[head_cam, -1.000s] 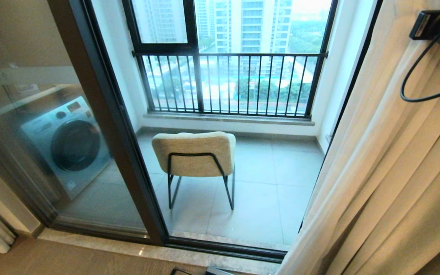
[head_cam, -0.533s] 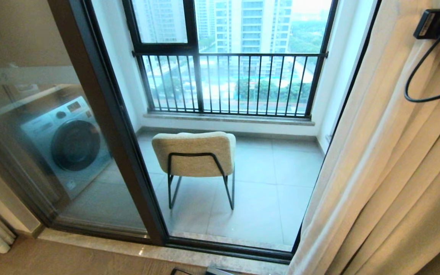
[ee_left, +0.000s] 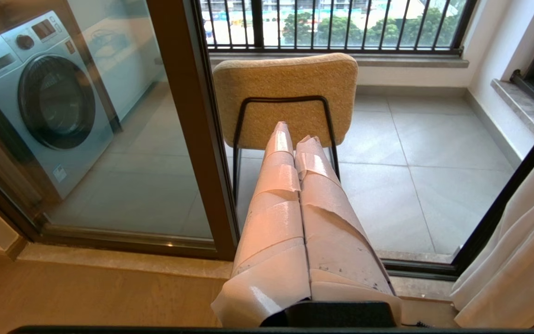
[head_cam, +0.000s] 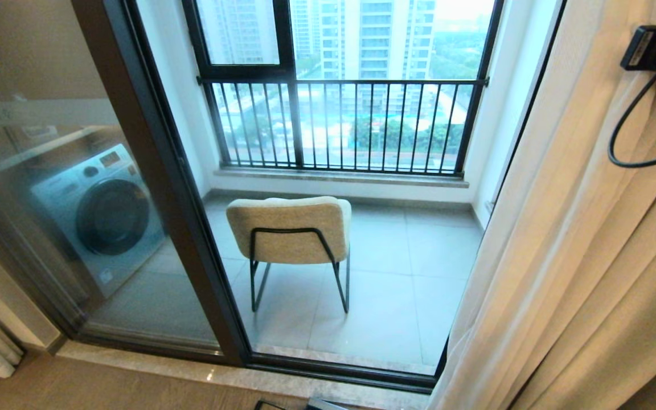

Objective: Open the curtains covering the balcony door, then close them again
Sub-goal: Close the inner curtains on both sides

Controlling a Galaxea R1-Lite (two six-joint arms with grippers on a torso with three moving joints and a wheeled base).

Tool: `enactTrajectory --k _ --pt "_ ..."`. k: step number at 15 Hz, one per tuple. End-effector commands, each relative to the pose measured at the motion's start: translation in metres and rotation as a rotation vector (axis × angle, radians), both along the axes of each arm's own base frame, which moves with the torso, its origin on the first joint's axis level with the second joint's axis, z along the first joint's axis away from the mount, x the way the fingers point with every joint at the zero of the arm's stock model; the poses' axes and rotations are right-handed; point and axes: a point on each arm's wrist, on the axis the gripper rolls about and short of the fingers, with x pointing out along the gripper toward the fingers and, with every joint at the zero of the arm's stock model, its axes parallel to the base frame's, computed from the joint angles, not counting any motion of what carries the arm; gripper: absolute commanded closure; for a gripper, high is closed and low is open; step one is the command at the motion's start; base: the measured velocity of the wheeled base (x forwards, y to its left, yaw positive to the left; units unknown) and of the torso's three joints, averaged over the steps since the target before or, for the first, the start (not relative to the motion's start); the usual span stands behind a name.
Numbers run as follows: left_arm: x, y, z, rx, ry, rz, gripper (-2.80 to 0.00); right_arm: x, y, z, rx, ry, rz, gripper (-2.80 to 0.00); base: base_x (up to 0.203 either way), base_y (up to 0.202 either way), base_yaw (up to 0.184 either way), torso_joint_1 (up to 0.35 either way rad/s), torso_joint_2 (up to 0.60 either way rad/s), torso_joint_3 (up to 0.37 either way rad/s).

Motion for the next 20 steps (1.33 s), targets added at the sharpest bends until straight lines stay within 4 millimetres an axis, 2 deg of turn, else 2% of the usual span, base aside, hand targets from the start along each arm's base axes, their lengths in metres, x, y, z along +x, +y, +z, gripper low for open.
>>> enactTrajectory --k 1,10,20 --pt "0.0 0.0 0.0001 0.002 -0.001 0.0 0.0 -0.0009 0.0 0.0001 -0.001 0.0 0.0 0.0 0.0 0.0 0.0 0.0 0.0 0.0" --pt "0.0 0.0 0.0001 0.0 -0.001 0.0 0.0 -0.0002 -0.0006 -0.0011 0.0 0.004 -0.002 0.0 0.0 0.0 0.0 0.0 0.0 0.0" --pt "0.0 0.0 0.0001 -0.001 -0.001 0.0 0.0 -0.0007 -0.0005 -0.0009 0.001 0.005 -0.001 0.0 0.0 0.173 -0.001 0.001 0.0 0.003"
